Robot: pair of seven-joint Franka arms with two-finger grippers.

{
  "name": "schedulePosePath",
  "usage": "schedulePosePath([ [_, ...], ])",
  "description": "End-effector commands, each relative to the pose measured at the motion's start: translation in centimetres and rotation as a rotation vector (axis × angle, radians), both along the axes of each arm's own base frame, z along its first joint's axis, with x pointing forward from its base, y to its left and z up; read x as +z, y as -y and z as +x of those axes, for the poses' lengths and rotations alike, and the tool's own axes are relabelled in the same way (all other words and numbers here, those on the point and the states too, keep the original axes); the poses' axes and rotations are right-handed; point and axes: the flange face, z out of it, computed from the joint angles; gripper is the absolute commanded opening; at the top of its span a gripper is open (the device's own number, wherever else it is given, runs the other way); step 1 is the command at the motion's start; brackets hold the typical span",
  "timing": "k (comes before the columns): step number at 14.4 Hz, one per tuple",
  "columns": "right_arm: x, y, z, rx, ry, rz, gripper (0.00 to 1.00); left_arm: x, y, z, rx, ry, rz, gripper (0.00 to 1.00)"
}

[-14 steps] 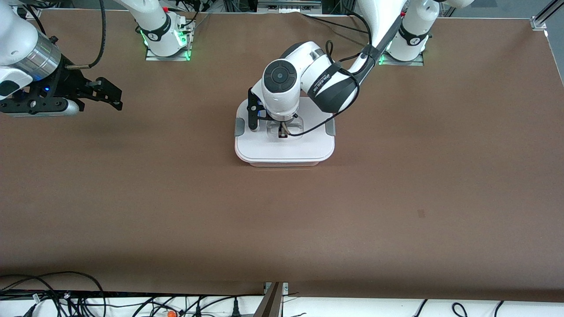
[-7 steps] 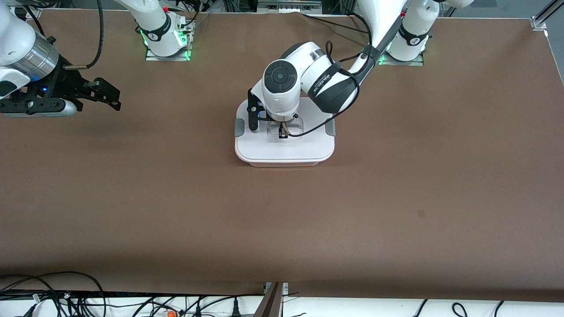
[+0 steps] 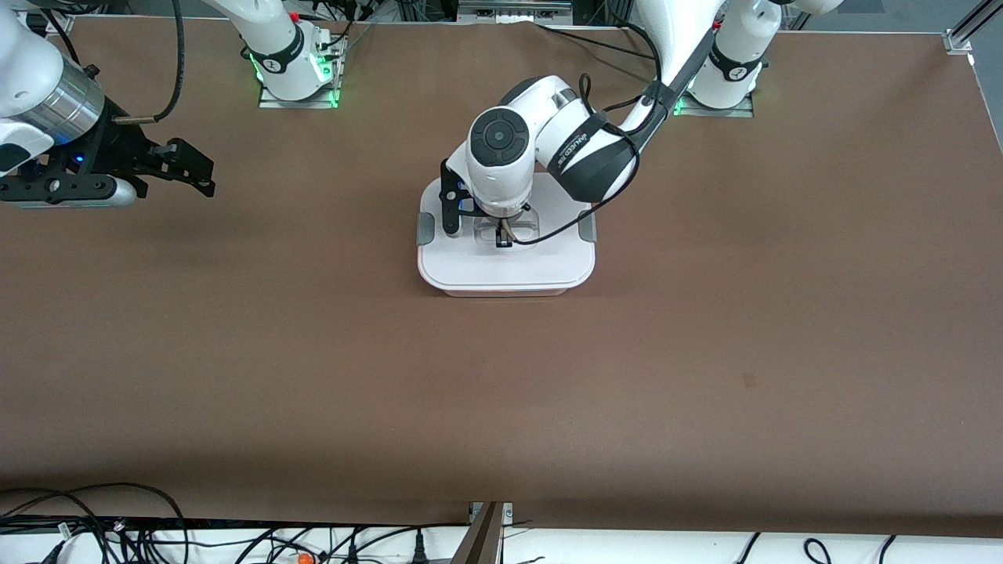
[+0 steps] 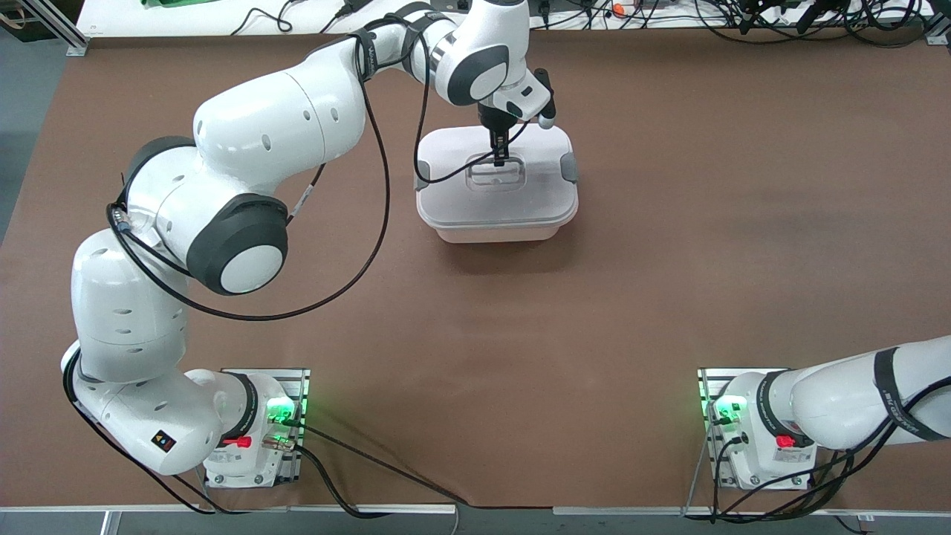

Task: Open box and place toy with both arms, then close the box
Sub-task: 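Lower the lid onto the box and press it down with the left gripper, then open the left gripper and raise it away from the lid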

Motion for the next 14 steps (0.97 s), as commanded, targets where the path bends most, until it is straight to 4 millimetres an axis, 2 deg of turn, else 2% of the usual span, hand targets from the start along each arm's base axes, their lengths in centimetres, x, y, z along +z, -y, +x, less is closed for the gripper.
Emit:
schedulePosePath([
  [1,0.3,0.3,-0.7,0.008,-0.005,0.012,1.00,-1.2,0.7,0.7,0.016,0.017,-0.001,0.00],
  [2,0.3,0.3,-0.7,0.008,-0.003,0.012,1.00,-1.2,0.7,0.7,0.040,0.017,0.002,0.18],
  [3,0.3,0.3,-0.7,0.008,-0.003,0.012,1.00,-1.2,0.6,0.7,0.067,0.012,0.002,0.99],
  [6,0.3,0.3,-0.7,0.008,-0.003,0.012,1.00,-0.5,0.8,0.7,0.103,0.018,-0.001,1.00],
  [10,0.3,0.1,-0.8,0.013,-0.004,0.010,1.00,2.6,-0.2,1.6,0.115,0.017,-0.002,1.00],
  [14,0.2,0.0,-0.8,0.014,-0.004,0.010,1.00,6.4,-3.4,4.1,0.180,0.007,-0.005,1.00],
])
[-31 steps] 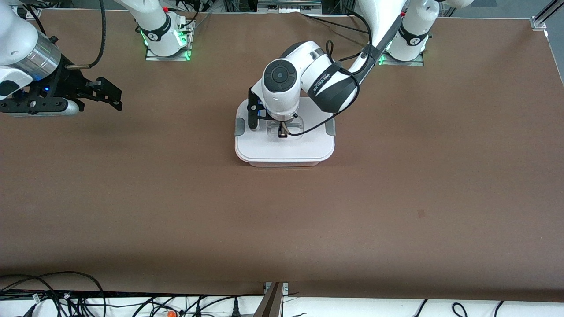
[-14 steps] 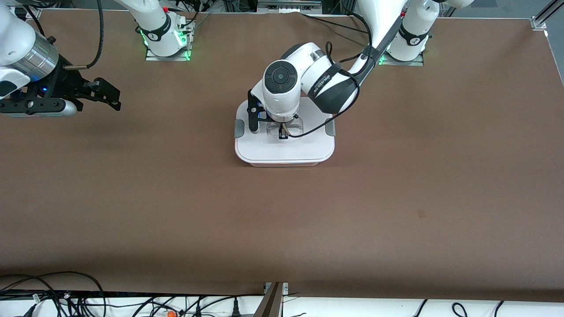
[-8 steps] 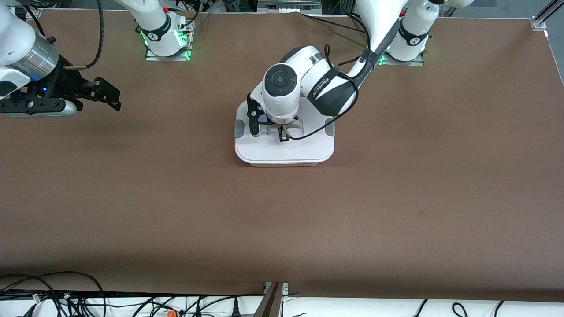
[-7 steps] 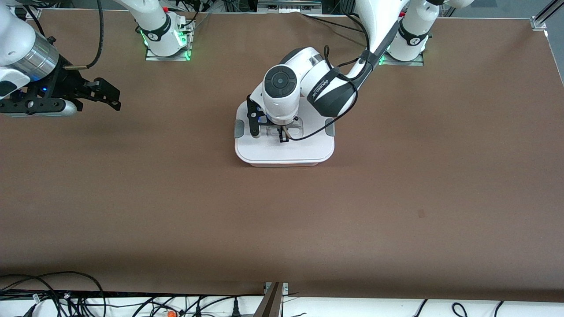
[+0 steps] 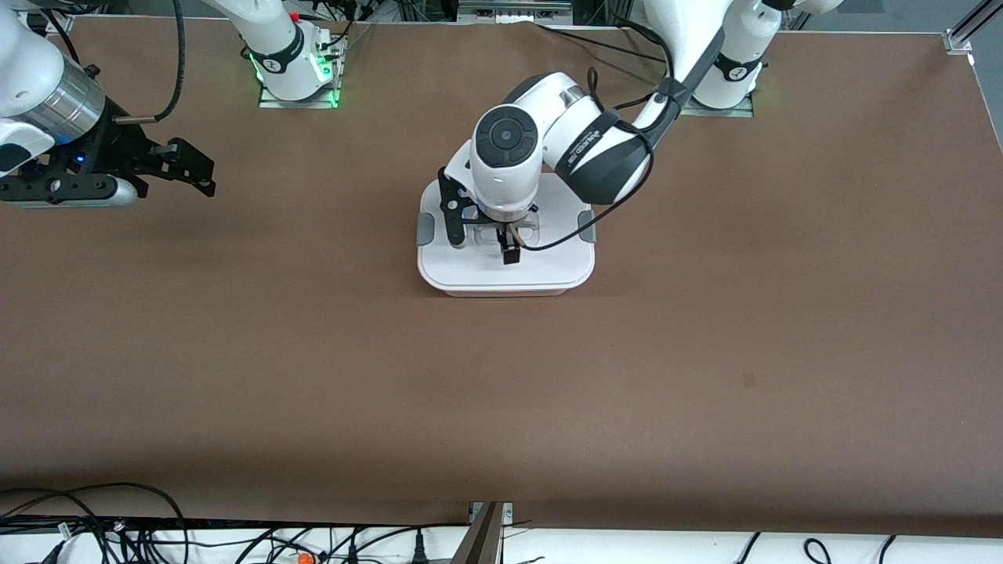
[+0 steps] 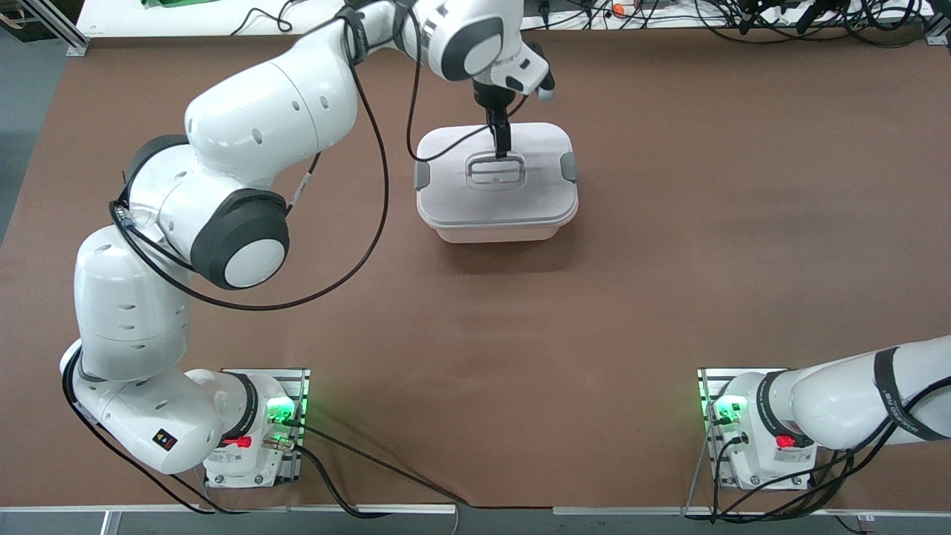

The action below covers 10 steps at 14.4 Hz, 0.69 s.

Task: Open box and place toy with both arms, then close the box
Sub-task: 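Open the left gripper and raise it away from the lid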

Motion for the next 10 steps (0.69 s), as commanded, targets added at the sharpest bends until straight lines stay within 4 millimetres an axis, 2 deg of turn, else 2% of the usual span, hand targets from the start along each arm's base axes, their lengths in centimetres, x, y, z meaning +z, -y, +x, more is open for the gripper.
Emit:
schedulePosePath([
  [1,0.3,0.0,-0.8,0.013,-0.002,0.011,1.00,3.1,-3.3,2.4,0.109,-0.009,-0.022,1.00],
  [2,0.2,0.0,-0.8,0.012,-0.004,0.010,1.00,4.1,-5.0,3.5,0.150,0.000,-0.027,1.00],
  [4,0.2,0.1,-0.8,0.012,-0.005,0.010,1.00,5.6,-9.9,6.7,0.229,0.022,-0.030,1.00],
  [6,0.2,0.1,-0.8,0.012,-0.005,0.010,1.00,7.3,-14.0,8.9,0.289,0.047,-0.033,1.00],
  [10,0.2,0.1,-0.9,0.012,-0.005,0.011,1.00,7.7,-21.9,12.2,0.398,0.039,0.006,1.00],
])
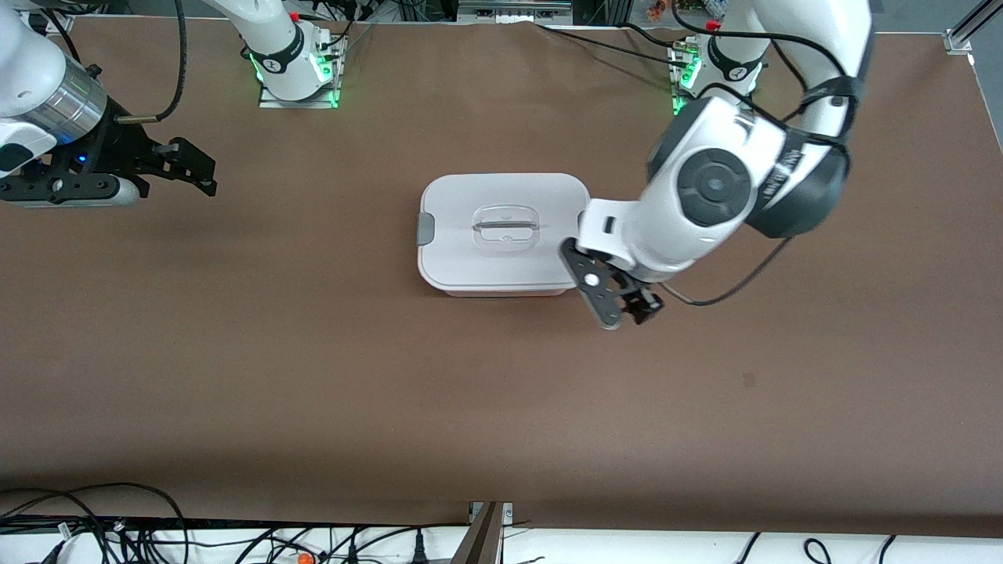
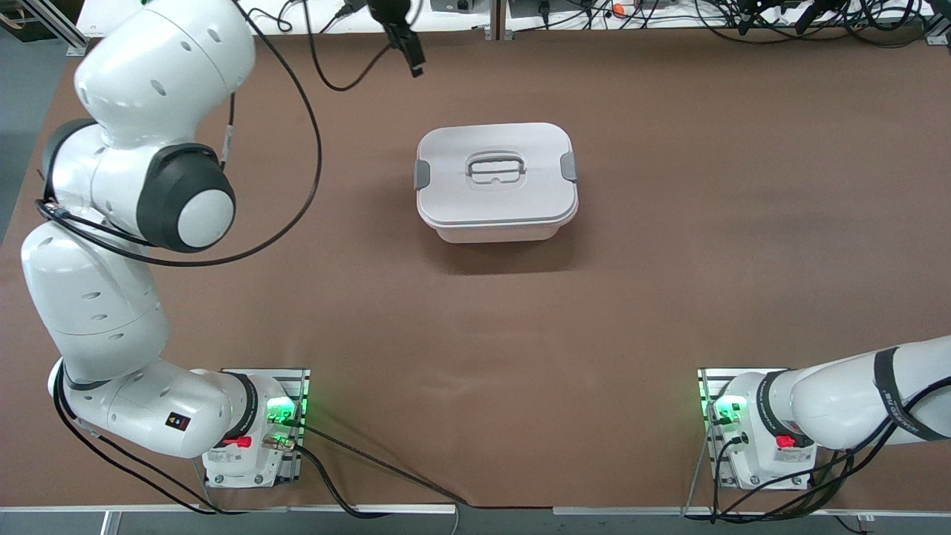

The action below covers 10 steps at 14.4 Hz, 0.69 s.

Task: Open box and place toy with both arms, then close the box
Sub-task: 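Open the left gripper and raise it away from the lid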

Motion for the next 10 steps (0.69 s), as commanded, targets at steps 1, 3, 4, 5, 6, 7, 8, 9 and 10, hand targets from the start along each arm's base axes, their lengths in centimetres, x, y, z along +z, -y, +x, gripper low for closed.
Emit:
schedulePosePath([
  [1,0.3,0.2,-0.8,0.010,-0.004,0.011,1.00,0.6,-5.4,1.8,0.085,-0.006,0.011,1.00],
  [3,0.3,0.2,-0.8,0.010,-0.001,0.011,1.00,2.2,-10.7,3.2,0.162,0.016,0.006,1.00],
  [4,0.3,0.2,-0.8,0.009,-0.002,0.011,1.00,3.7,-13.8,3.6,0.205,0.033,0.006,1.00],
  [5,0.3,0.2,-0.8,0.011,-0.002,0.011,1.00,4.3,-17.0,4.1,0.250,0.037,0.008,1.00],
  [6,0.3,0.2,-0.8,0.011,-0.002,0.011,1.00,5.0,-19.1,4.2,0.281,0.045,0.009,1.00],
  [7,0.3,0.2,-0.8,0.011,-0.002,0.011,1.00,6.3,-20.9,4.0,0.313,0.068,0.018,1.00],
  [8,0.3,0.2,-0.9,0.011,-0.004,0.011,1.00,7.5,-23.4,4.0,0.353,0.095,0.046,1.00],
  [9,0.3,0.2,-0.8,0.010,-0.002,0.011,1.00,8.9,-24.5,3.5,0.368,0.120,0.070,1.00],
  [10,0.3,0.1,-0.8,0.011,-0.002,0.012,1.00,10.8,-25.1,2.7,0.388,0.152,0.097,1.00],
])
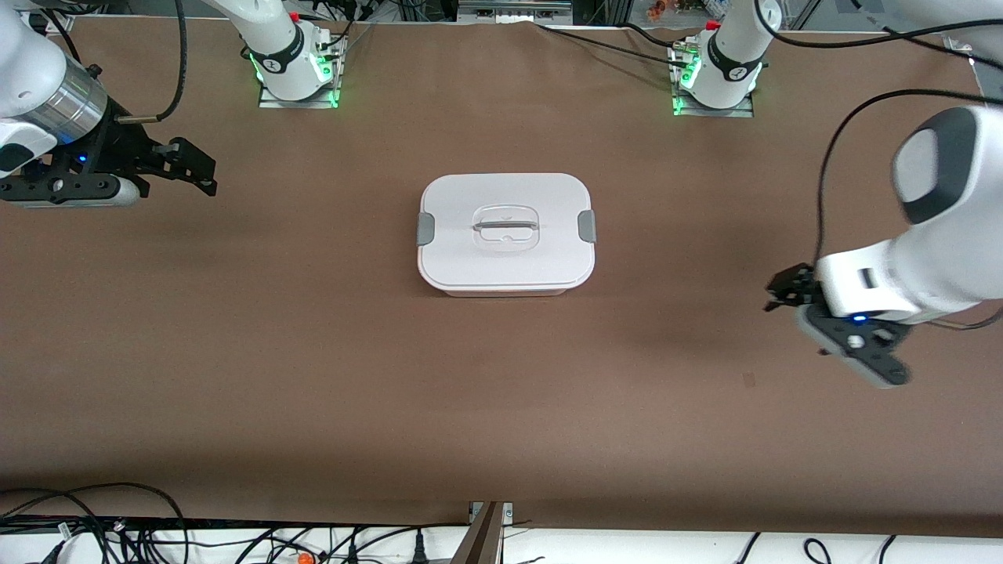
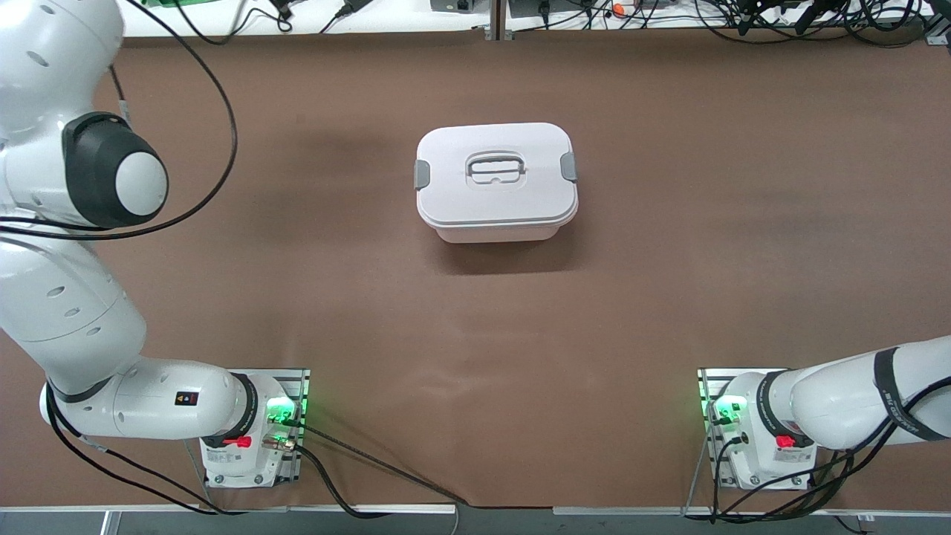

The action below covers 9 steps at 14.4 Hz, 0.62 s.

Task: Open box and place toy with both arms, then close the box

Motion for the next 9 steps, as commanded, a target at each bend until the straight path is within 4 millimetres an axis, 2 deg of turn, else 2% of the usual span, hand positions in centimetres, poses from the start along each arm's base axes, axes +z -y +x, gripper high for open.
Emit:
schedulePosePath([
  [1,0.3,0.3,-0.8,0.009,-0.003,0.011,1.00,3.8,-0.7,-2.8,0.100,0.029,0.078,1.00],
  [3,0.3,0.2,-0.8,0.010,-0.001,0.011,1.00,6.7,-2.6,-5.2,0.324,0.049,0.066,1.00],
  [7,0.4,0.2,-0.9,0.011,-0.001,0.011,1.00,8.1,-5.3,-8.9,0.489,-0.010,0.069,1.00],
  [9,0.4,0.2,-0.9,0.011,-0.001,0.011,1.00,7.7,-5.8,-10.8,0.607,-0.059,0.077,1.00],
])
